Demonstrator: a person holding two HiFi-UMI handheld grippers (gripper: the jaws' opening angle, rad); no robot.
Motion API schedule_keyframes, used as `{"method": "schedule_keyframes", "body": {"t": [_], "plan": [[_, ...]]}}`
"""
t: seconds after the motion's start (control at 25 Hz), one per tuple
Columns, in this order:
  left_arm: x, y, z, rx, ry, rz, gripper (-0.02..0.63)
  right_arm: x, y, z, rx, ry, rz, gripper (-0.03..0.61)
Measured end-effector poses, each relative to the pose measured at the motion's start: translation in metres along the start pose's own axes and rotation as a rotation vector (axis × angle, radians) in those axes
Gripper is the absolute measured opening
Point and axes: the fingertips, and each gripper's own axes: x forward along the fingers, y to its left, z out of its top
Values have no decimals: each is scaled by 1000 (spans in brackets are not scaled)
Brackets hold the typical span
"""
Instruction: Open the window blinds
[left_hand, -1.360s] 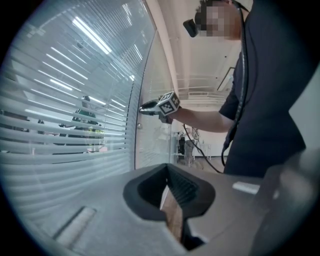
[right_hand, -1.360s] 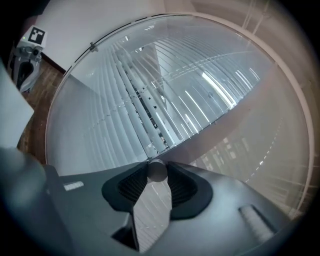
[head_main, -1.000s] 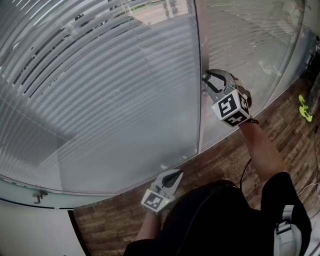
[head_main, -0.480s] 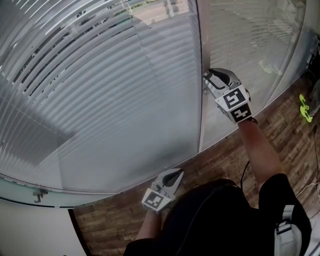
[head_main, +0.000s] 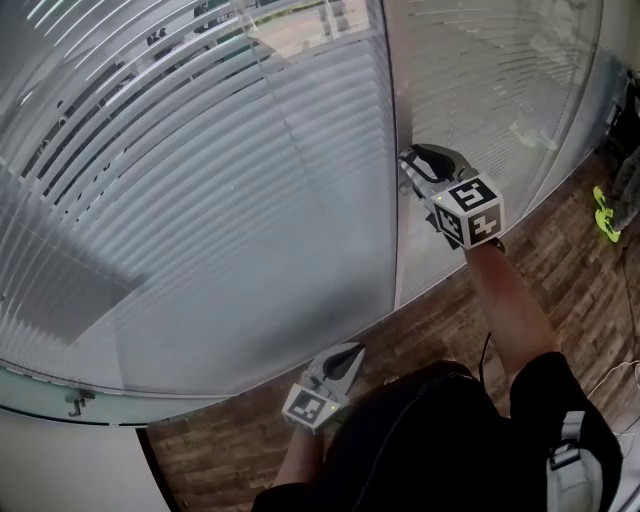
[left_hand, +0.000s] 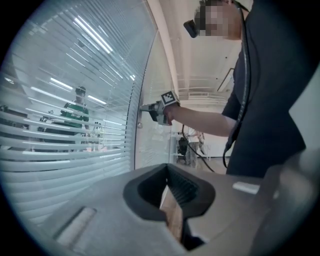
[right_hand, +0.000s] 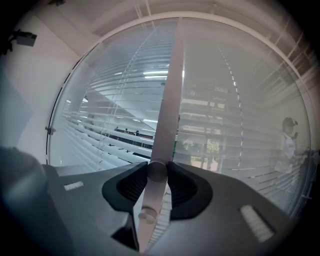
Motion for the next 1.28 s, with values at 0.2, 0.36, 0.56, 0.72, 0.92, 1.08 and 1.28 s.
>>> {"method": "schedule_keyframes", "body": {"t": [0.2, 0.36, 0.56, 0.72, 0.92, 1.08, 1.28], "plan": [[3, 1, -2, -4, 1, -4, 5, -1, -1, 2, 50, -12, 6, 129], [4, 1, -4, -14, -3, -6, 5, -1, -3, 4, 174, -42, 25, 129], [4, 0, -3, -19, -10, -7, 3, -2, -3, 4, 278, -61, 20, 129], [5, -1, -7, -21, -4, -12, 5, -2, -3, 4, 291, -69, -3, 129], [3, -1, -11, -29, 0, -13, 5, -3, -3, 4, 275, -71, -7, 129], [2, 1, -14, -34, 5, -4, 5, -2, -3, 4, 268, -79, -6, 129], [0, -1, -16, -36, 13, -19, 5, -2, -3, 3, 221, -71, -19, 130]]}}
